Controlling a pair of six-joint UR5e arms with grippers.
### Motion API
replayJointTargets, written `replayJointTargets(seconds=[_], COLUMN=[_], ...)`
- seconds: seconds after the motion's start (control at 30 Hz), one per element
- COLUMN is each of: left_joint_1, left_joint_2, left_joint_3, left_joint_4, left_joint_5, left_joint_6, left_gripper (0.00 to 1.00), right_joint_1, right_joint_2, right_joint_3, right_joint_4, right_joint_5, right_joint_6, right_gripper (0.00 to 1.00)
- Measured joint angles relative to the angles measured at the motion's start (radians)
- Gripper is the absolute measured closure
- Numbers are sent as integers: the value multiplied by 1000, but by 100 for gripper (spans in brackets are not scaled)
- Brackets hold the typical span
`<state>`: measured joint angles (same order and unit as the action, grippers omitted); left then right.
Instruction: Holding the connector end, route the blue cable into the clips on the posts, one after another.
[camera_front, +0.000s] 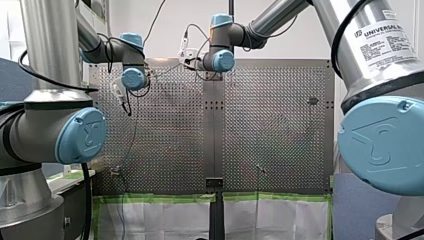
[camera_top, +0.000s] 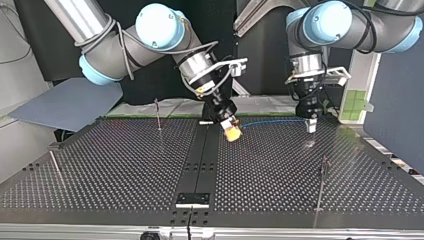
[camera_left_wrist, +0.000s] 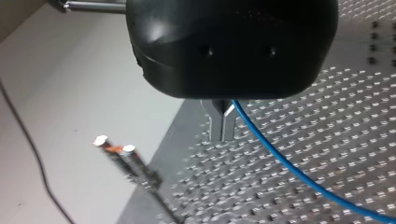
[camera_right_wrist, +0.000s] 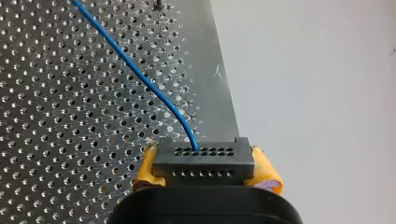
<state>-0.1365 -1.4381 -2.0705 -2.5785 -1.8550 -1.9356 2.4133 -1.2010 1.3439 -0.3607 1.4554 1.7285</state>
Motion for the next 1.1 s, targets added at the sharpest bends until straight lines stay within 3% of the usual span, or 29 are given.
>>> replayJointTargets(seconds=[0.4,0.57,0.77,1.1], left_joint_1=[43,85,135,150], left_joint_2=[43,51,51,50], left_joint_3=[35,35,35,46], left_joint_4=[-54,-55,-56,-57], left_joint_5=[-3,33,85,150], left_joint_6=[-42,-61,-72,-50], left_gripper=[100,100,100,100], right_joint_1=[0,-3,-4,19], right_joint_2=[1,5,44,49], right_joint_3=[-3,-3,-3,-66], right_joint_4=[-3,-3,-6,14], right_joint_5=[6,7,1,-20], right_joint_6=[12,16,16,2], right_gripper=[100,100,100,100])
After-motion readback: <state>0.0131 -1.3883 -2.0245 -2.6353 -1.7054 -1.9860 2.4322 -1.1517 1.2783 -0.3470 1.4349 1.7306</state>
